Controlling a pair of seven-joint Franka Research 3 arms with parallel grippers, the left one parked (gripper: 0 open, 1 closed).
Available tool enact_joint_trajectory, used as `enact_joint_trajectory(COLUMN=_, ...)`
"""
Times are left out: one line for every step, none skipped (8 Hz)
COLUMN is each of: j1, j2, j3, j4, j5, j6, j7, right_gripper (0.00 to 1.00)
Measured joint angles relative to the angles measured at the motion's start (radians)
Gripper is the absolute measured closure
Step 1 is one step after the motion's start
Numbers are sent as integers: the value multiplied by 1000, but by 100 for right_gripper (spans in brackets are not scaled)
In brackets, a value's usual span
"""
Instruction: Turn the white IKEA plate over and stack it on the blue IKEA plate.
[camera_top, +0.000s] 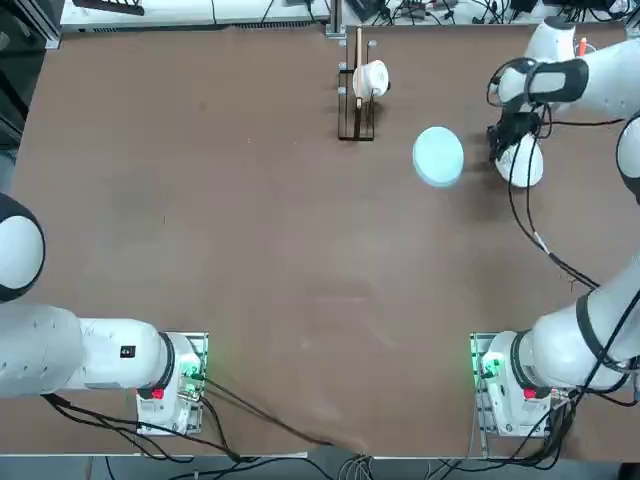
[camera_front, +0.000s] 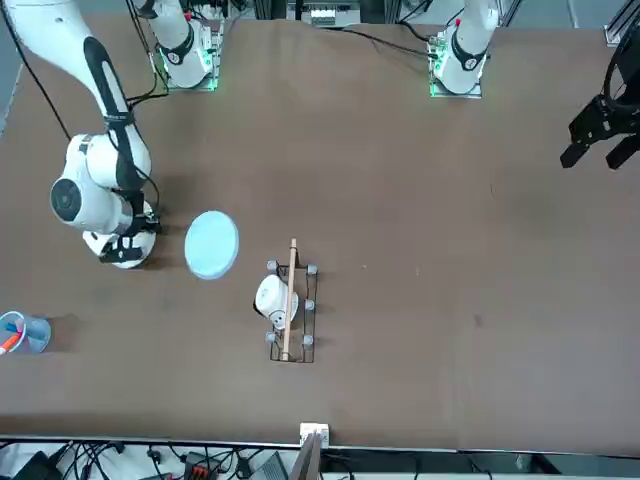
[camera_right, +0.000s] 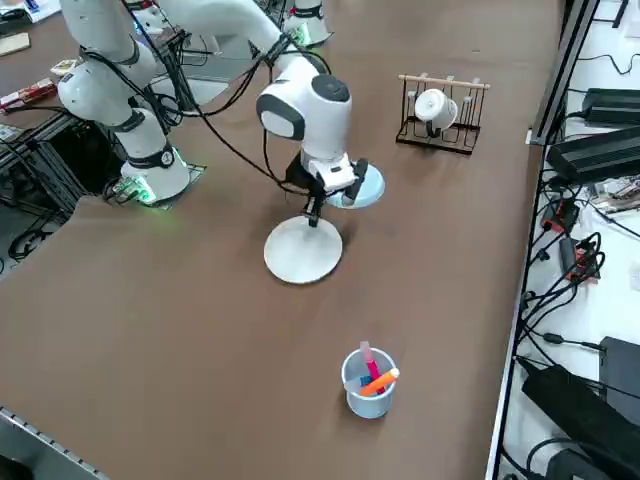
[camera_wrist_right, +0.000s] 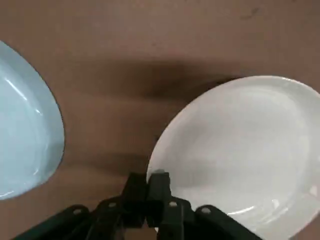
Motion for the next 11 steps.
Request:
enact_joint_trajectory(j1=1, j2=0, j3=2, j4=43, j5=0, j6=-63, j7=0, right_gripper=97)
enact_joint_trajectory(j1=2, j2=-1, j3=6, j4=88, j5=0, j6=-125, j7=0, right_gripper=97)
enact_joint_trajectory(j1=2, j2=-3, j3=11, j4=136, j5=0, j6=-190, j7=0, right_gripper=97)
enact_joint_trajectory(j1=3, j2=-6, j3=14, j4=190, j5=2, j6=-255, j7=0, right_gripper=97)
enact_joint_trajectory(j1=3, j2=-9, j3=17, j4=251, j5=4, j6=-319, j7=0, right_gripper=97)
enact_joint_trajectory(j1=4, j2=-13, j3=25, j4=316, j5=25, j6=-386, j7=-1, right_gripper=97)
enact_joint_trajectory(j1=5, j2=-17, j3=38, j4=372, j5=78, j6=-444, j7=-10, right_gripper=97)
enact_joint_trajectory(j1=7, j2=-19, j3=48, j4=413, j5=163, j6=-482, j7=-39, right_gripper=97)
enact_joint_trajectory(j1=9, j2=-19, j3=57, j4=438, j5=264, j6=-513, j7=-72, right_gripper=97)
enact_joint_trajectory(j1=10, j2=-19, j3=62, j4=446, j5=388, j6=-552, j7=-105, right_gripper=97)
enact_joint_trajectory(j1=11, j2=-18, j3=63, j4=447, j5=503, j6=-583, j7=-137, right_gripper=97)
